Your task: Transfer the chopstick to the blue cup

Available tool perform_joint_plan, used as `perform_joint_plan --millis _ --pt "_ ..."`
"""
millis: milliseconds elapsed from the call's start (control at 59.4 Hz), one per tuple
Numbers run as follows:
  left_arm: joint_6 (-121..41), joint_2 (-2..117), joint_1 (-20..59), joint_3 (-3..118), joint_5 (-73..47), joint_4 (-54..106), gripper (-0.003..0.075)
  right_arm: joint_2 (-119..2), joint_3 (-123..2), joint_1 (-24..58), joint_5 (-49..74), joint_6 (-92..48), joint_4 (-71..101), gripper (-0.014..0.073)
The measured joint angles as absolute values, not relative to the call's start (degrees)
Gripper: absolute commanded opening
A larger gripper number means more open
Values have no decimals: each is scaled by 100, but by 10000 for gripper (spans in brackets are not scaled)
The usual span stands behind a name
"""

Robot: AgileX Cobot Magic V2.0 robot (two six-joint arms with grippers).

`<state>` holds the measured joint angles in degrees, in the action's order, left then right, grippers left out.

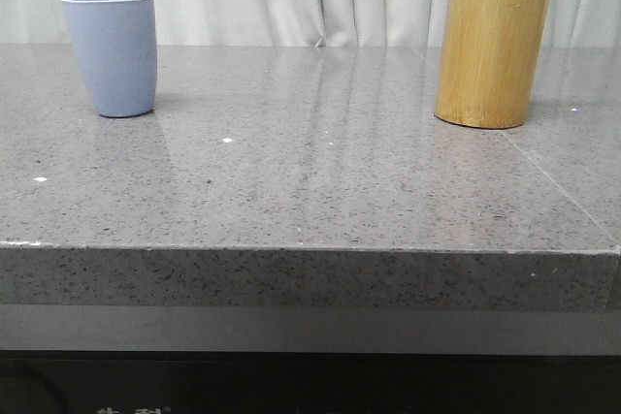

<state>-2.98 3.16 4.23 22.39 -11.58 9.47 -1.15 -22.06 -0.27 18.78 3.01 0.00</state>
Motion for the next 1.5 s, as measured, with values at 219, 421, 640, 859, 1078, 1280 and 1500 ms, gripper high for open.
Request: perform_joint_plan --millis 219,421,640,859,1078,1280,1500 --pt "-290 1500 423 3892 -2582 947 -19 -1177 -3611 -27 2838 301 -133 -68" --pt "-290 2481 423 4351 -2926 947 -19 -2052 -4037 -27 3251 301 -137 -68" --pt "-290 3194 423 4351 -2966 961 -19 -2507 -4037 -27 3362 301 -146 -68" --pt "-290 3765 423 4351 -2985 862 10 -2745 -4037 -27 3408 301 -146 -19" --pt "-290 3952 423 4351 -2955 509 419 -2768 -4037 -27 3456 301 -146 431" --pt "-290 3952 423 4351 -2884 482 525 -2768 -4037 -27 3479 301 -146 548" --pt "-290 4130 423 4351 -2859 482 472 -2768 -4037 -27 3479 301 -146 548"
